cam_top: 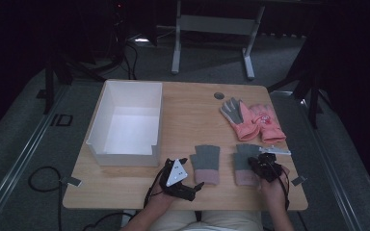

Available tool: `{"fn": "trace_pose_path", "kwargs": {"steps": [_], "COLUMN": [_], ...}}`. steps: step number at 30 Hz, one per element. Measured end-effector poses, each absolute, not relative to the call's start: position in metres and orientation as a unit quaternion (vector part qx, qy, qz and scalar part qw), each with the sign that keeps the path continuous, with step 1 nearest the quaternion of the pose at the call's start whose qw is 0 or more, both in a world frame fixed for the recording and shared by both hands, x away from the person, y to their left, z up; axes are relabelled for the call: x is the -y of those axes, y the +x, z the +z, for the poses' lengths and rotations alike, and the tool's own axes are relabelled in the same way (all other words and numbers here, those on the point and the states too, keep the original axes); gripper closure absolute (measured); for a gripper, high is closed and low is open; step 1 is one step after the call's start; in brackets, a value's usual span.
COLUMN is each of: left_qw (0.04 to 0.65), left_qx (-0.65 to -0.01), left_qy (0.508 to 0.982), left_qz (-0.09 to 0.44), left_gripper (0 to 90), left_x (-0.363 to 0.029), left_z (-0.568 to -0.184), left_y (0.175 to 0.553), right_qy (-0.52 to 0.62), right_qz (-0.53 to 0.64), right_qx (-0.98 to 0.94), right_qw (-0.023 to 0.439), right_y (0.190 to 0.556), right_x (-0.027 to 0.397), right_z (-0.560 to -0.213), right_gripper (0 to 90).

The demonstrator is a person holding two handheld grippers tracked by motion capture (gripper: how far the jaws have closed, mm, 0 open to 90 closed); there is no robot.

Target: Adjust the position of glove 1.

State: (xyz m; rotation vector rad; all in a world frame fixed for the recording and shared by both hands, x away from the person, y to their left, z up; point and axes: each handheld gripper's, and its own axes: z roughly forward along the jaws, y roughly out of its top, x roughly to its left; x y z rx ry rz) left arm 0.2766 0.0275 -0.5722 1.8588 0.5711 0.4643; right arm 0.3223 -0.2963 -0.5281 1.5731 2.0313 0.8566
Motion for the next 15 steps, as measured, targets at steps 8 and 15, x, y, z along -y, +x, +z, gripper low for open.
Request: {"fn": "trace_pose_path", "kwargs": {"steps": [8,15], "left_qw": [0.541,0.541], "left_qx": [-0.241,-0.240], "left_qy": [0.781,0.782], "left_qz": [0.196,0.196], "left_gripper": [0.0,0.0], "left_x": [-0.027,-0.027], "left_z": [-0.572,-0.572], "left_y": [0.276,0.276], "right_qy": [0.578,0.572], "right_qz": [0.295,0.297], "right_qx": [-0.733,-0.735], "right_qw": [0.203,0.212], "right_y": [0.332,0.332], "right_x": [0.299,0.299], "right_z": [-0.544,-0.550], "right_gripper": [83.7,79.5]}}
